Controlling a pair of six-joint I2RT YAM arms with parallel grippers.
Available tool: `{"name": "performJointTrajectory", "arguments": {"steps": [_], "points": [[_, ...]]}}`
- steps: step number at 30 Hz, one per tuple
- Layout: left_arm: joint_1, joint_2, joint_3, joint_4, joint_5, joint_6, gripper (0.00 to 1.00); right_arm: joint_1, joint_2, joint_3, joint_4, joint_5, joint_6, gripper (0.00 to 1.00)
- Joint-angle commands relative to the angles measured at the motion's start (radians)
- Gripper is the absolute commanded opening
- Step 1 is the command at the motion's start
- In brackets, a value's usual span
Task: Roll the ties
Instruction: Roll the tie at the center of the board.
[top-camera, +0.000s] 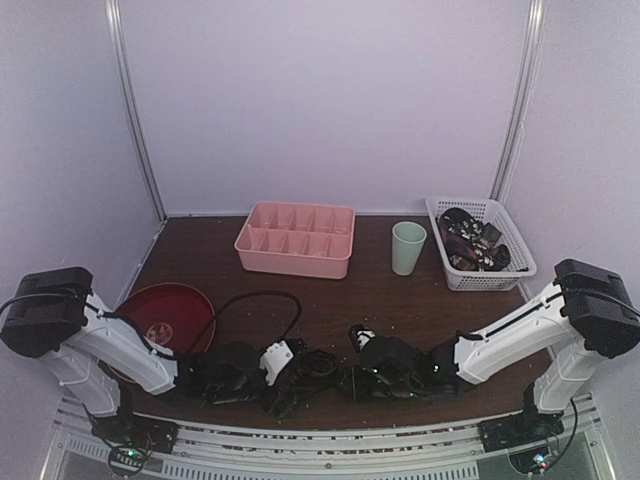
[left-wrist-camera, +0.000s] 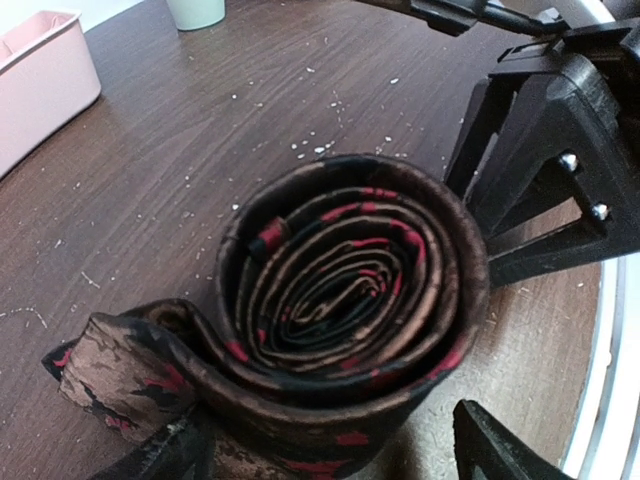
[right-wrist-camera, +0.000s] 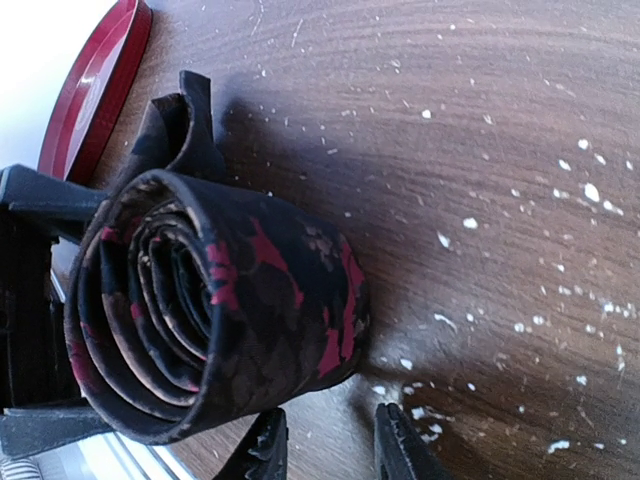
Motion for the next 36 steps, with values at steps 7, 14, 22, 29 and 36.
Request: {"name": "performJointTrajectory", "arguments": {"steps": [7,14,22,29,36], "points": [[0.01,-0.128,-0.045,-0.145,0.013,-0.129,0.7,0.003,0.029,0.043,-0.051,0.068,-0.006,0.32],[0.027,-0.228,-0.089,-0.239,-0.021,-0.229,0.21,0.002,0.042,0.045,-0.053,0.063,-0.003,0.31],[0.158,-0.215,0.003,-0.333,0.083,-0.325,0.0,0.003,0.046,0.046,-0.041,0.065,-0.006,0.31],[0.188,-0.075,0.182,-0.486,0.149,-0.347,0.0,0.003,0.048,0.057,-0.043,0.072,-0.016,0.31],[0.222,0.001,0.284,-0.547,0.167,-0.353,0.0,0.0,0.063,0.062,-0.034,0.07,-0.026,0.31]]}}
